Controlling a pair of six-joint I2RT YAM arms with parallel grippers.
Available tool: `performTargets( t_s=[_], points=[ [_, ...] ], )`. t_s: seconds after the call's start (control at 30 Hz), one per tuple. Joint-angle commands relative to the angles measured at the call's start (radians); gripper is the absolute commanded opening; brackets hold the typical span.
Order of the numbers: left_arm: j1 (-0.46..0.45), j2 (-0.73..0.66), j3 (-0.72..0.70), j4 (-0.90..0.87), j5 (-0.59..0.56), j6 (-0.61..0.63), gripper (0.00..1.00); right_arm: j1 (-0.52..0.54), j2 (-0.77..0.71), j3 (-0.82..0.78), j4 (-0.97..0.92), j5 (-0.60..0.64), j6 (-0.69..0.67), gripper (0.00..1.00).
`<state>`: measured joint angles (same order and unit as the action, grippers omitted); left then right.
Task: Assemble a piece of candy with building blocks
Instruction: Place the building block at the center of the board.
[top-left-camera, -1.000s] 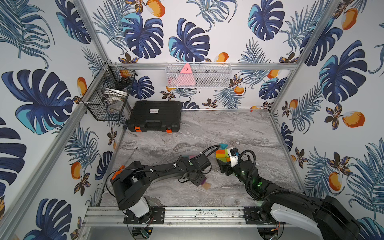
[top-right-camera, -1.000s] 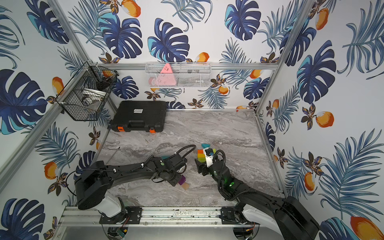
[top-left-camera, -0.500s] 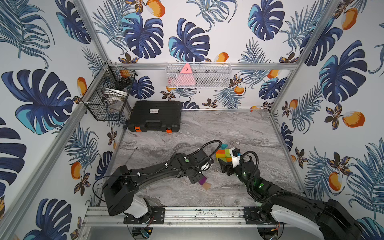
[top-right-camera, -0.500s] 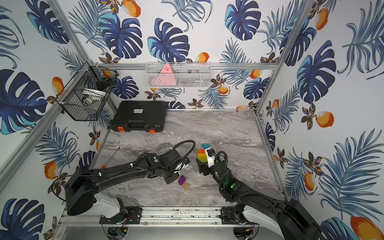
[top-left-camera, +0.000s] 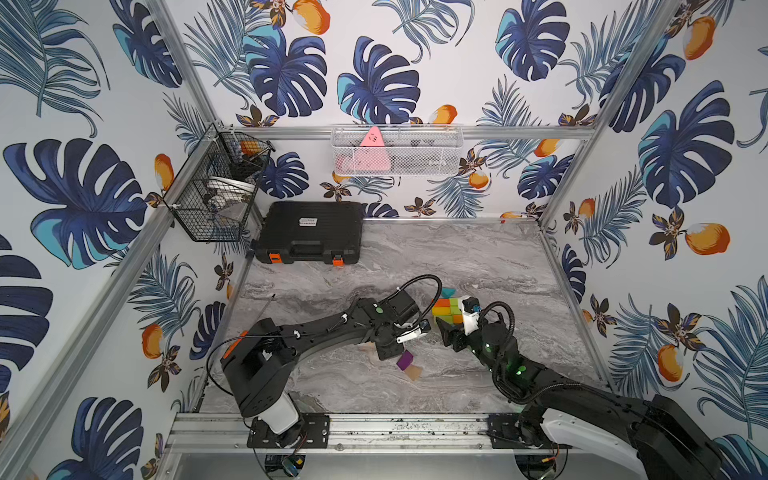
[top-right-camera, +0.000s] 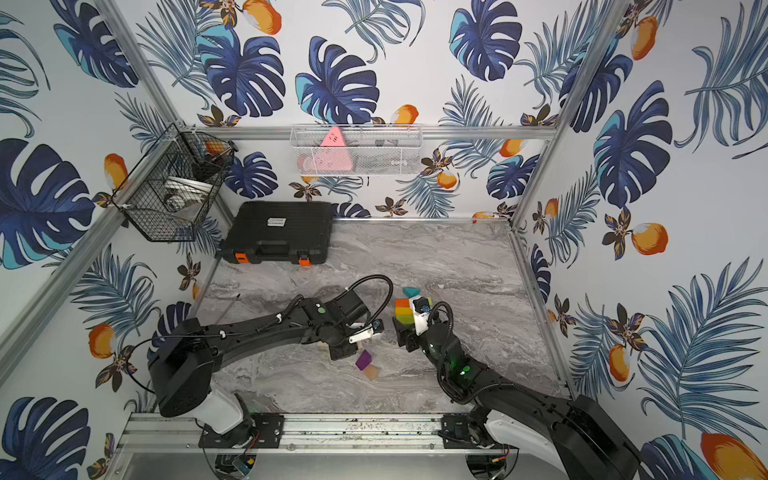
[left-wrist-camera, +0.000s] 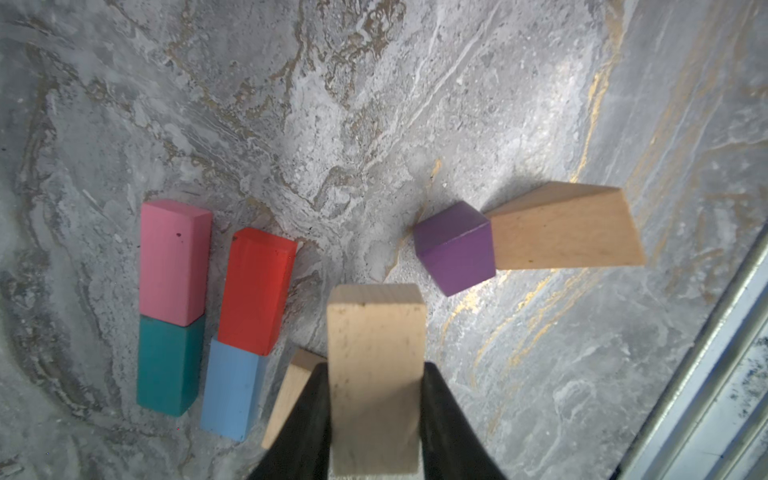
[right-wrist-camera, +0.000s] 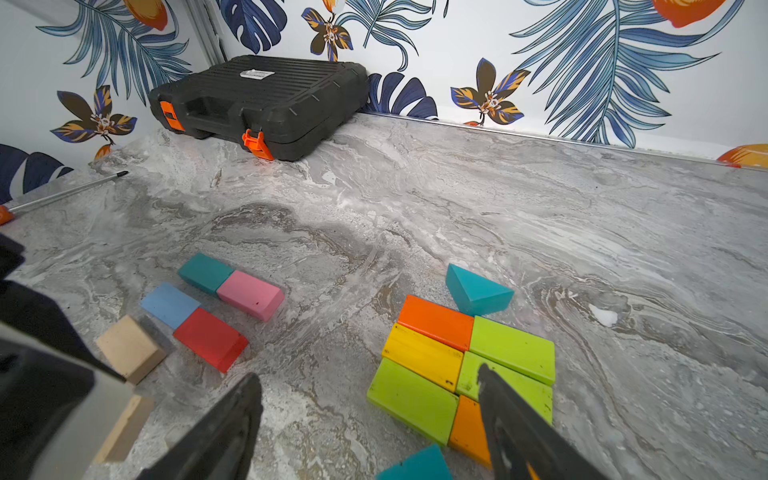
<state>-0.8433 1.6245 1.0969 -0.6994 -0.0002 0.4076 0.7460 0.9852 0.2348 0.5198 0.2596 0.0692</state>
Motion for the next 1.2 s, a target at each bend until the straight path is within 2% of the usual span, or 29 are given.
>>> performTargets(
  t_s=[0.0,0.4,0.83,1.17],
  points=[
    [0.011,0.023,0.007,0.003,0.029,0.060,0.30,0.001,0.005,0.007,0.031,-0.005,0.011,0.83],
    [0.042,0.097,0.021,0.019,0.057,0.083,0.31,0.001,-0.003,0.009,0.025,-0.011,0.015,0.83],
    [0.055,0.136,0.014,0.026,0.017,0.083,0.33,0.001,0.003,0.011,0.023,-0.017,0.015,0.83],
    [0.061,0.118,0.003,0.048,-0.001,0.079,0.44,0.001,0.010,0.014,0.022,-0.024,0.012,0.83]
  ],
)
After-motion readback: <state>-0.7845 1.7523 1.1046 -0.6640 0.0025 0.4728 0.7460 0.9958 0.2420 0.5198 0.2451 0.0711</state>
